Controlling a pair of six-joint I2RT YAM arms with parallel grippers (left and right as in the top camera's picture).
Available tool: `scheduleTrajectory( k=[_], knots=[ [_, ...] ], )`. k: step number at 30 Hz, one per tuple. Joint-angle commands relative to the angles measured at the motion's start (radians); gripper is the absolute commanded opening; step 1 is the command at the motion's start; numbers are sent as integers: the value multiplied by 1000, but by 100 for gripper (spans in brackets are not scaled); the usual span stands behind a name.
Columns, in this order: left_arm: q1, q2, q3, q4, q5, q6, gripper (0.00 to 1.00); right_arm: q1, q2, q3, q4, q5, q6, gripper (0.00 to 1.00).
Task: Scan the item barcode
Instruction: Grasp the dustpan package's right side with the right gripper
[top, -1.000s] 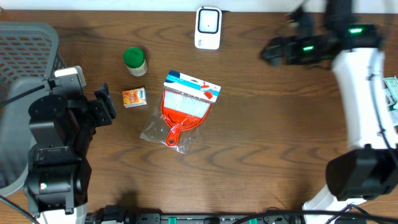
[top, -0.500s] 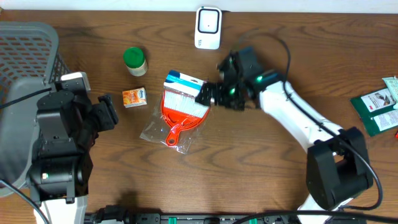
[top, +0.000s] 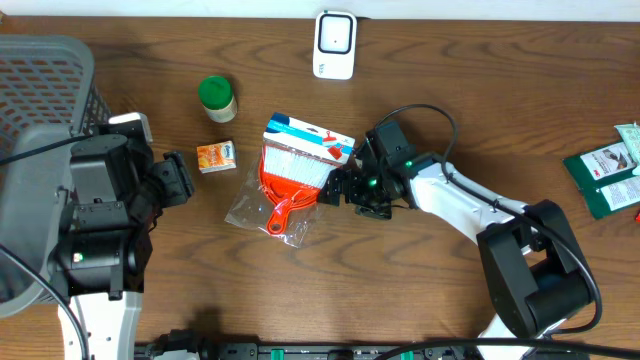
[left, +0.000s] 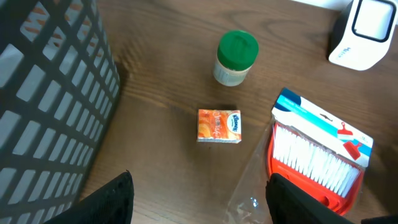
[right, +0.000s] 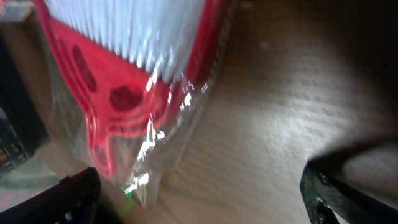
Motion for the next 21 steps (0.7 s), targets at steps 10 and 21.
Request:
scheduleTrajectory(
  k=[10, 21],
  knots=[
    [2, 91, 5, -13, -12, -9, 68, 53, -6, -108, 276, 50, 170, 99],
    [2, 105, 5, -15, -12, -9, 69, 127, 0, -124, 341, 182, 298, 99]
  ],
)
